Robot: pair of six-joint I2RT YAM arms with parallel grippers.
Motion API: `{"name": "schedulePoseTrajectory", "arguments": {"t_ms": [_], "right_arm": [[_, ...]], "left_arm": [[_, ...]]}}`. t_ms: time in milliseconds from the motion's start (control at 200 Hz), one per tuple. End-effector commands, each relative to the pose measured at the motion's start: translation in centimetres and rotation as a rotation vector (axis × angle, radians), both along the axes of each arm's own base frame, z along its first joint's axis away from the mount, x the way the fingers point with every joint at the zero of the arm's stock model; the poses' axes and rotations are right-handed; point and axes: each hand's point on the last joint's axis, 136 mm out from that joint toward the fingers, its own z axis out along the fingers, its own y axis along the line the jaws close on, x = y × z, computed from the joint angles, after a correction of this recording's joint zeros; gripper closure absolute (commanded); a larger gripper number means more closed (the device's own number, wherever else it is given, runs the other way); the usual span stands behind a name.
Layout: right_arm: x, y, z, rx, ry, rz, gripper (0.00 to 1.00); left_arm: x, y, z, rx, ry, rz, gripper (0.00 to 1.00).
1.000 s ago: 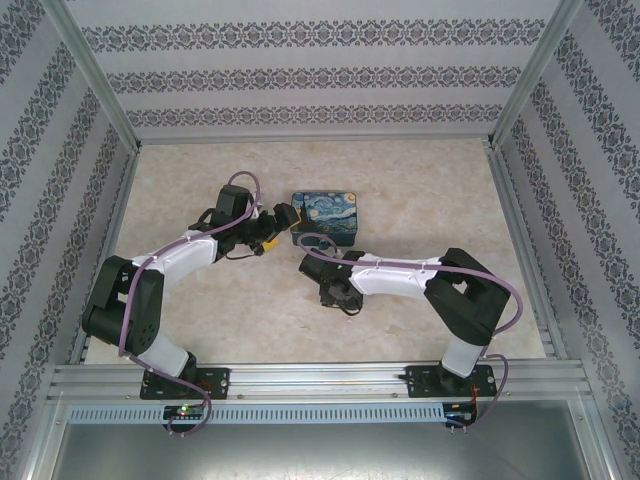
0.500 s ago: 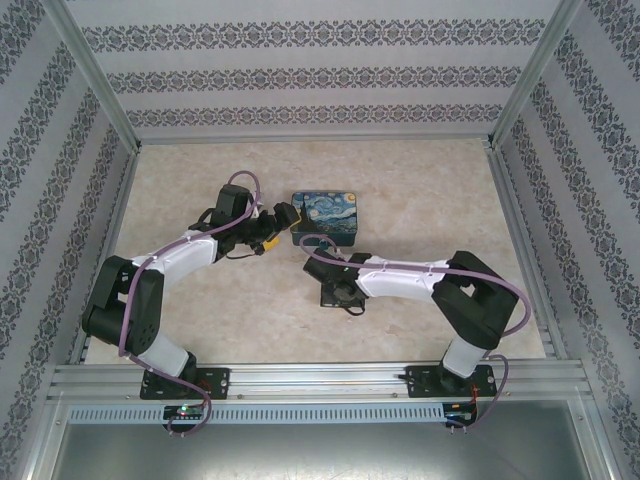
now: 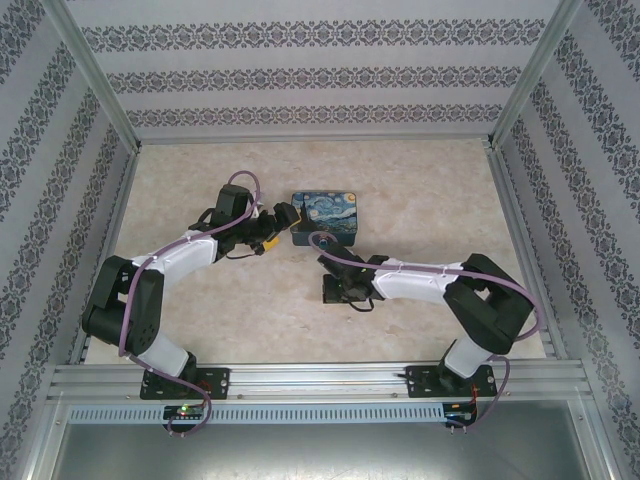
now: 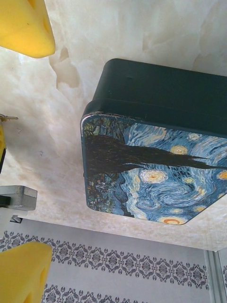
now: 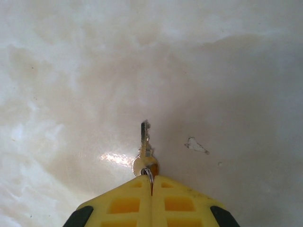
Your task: Unlock the padlock with the key
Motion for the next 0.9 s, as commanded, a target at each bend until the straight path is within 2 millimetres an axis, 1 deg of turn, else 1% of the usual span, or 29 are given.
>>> {"name": "schedulePoseTrajectory", "arguments": {"t_ms": [0,145,260,375,455,495,545,590,719,894], "right_arm": [[-0.2,0.2,0.6,0.063,-0.002,0.022,1.00],[0.1,0.0,1.3,0.100,-0.010,0.022,1.00],[0.1,-0.2,1.3,0.106,-0.007,0.019,1.00],[0.0,-0.5,0.9,0.093,0.005,0.014,1.00],[0.1,-0.7,1.0,0.090,0.008,-0.006,1.00],[0.2,-0.7,1.3,0.096,0.005,-0.020,1.00],[0.3,-0.8,1.9,0.104,-0.004,-0.043,0.97],[0.5,-0.7,2.5,0.117,-0.013,-0.056,1.00],[1.1,-0.3,3.9,0.147,-0.035,-0.070,1.00],[1.4,0.0,5.1,0.173,-0.058,-0.065,1.00]], "left_arm": [[-0.1,-0.3,-0.3,-0.005,0.003,-0.014,0.00],[-0.3,-0.3,-0.4,-0.003,0.009,-0.019,0.00],[-0.4,-0.3,-0.4,0.000,0.009,-0.023,0.00],[-0.5,-0.3,-0.5,0.003,0.011,-0.023,0.00],[-0.5,-0.2,-0.5,0.004,0.011,-0.024,0.00],[-0.5,-0.2,-0.4,0.004,0.009,-0.024,0.00],[-0.4,-0.2,-0.4,0.004,0.007,-0.023,0.00],[-0.4,-0.3,-0.4,0.004,0.008,-0.023,0.00],[-0.3,-0.3,-0.4,0.003,0.009,-0.023,0.00],[-0.5,-0.3,-0.5,0.003,0.009,-0.025,0.01]]}}
